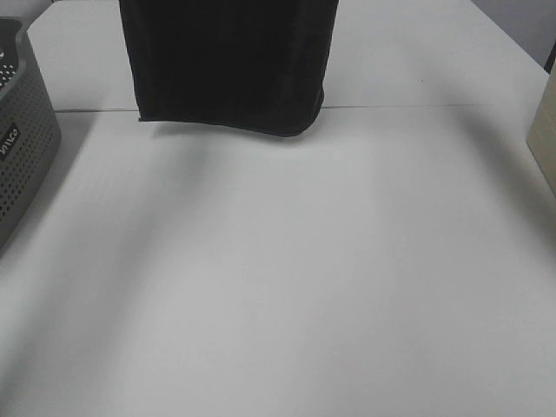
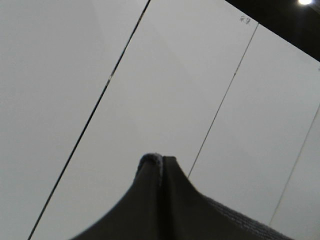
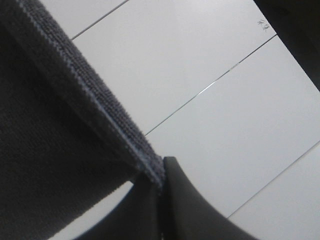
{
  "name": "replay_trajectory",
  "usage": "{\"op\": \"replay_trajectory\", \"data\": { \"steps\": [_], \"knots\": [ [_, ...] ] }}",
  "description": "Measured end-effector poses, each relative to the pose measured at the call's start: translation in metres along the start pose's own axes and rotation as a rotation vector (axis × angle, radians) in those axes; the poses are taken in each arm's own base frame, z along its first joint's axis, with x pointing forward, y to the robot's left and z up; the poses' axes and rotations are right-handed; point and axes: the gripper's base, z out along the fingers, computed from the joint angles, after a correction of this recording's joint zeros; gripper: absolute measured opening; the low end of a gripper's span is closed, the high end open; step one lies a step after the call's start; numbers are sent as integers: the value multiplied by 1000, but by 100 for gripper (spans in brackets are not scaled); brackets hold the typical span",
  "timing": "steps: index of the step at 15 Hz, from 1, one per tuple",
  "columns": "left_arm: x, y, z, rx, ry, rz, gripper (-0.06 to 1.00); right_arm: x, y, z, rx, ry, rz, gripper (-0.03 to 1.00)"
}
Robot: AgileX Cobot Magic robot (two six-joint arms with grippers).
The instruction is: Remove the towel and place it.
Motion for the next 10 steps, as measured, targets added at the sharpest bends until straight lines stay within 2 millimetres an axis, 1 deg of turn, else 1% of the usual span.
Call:
{"op": "replay_trajectory", "data": {
  "steps": [1,3,6,10],
  "knots": [
    [7,2,2,3,10,2,0,8,1,4,17,-13,17,1],
    [17,5,7,2,14,2,0,14,4,8,39,-44,42,1],
    [17,5,10,6,-15,-1,0,20,12,12,32,-46,66,1],
    [18,4,11,10,-14,0,0,22,6,14,73,-86,78,1]
  ]
}}
